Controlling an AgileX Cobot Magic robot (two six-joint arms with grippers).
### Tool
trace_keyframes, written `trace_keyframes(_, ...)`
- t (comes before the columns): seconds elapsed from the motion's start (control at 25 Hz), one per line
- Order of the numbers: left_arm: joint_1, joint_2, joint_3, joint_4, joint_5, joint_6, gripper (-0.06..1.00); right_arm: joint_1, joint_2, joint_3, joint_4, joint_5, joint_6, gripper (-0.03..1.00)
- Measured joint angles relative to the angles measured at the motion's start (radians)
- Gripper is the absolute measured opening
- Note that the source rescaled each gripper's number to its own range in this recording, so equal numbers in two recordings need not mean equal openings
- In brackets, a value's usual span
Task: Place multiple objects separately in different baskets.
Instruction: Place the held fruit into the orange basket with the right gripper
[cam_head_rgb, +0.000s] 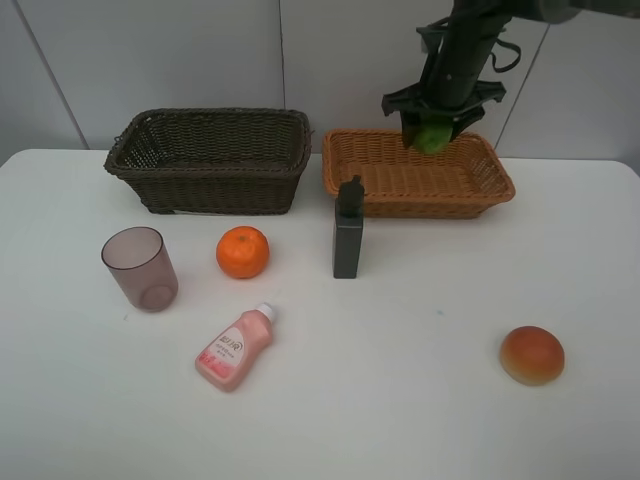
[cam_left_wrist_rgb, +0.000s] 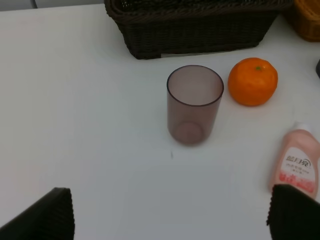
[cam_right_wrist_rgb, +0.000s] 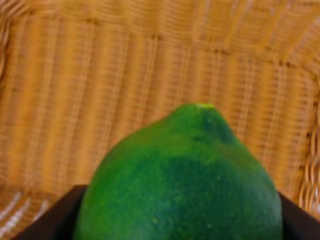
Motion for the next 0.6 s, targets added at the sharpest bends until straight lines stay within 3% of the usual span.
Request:
trace_keyframes(0.28,0.0,0.0,0.0,0.0,0.0,0.0,1.0,-0.013,0.068,0.0,0.0,-0.121,0.023,0.46)
trace_keyframes(0.6,0.0,0.0,0.0,0.0,-0.001,0.0,1.0,-0.014,0.144,0.0,0.002,-0.145,0.052,0.46)
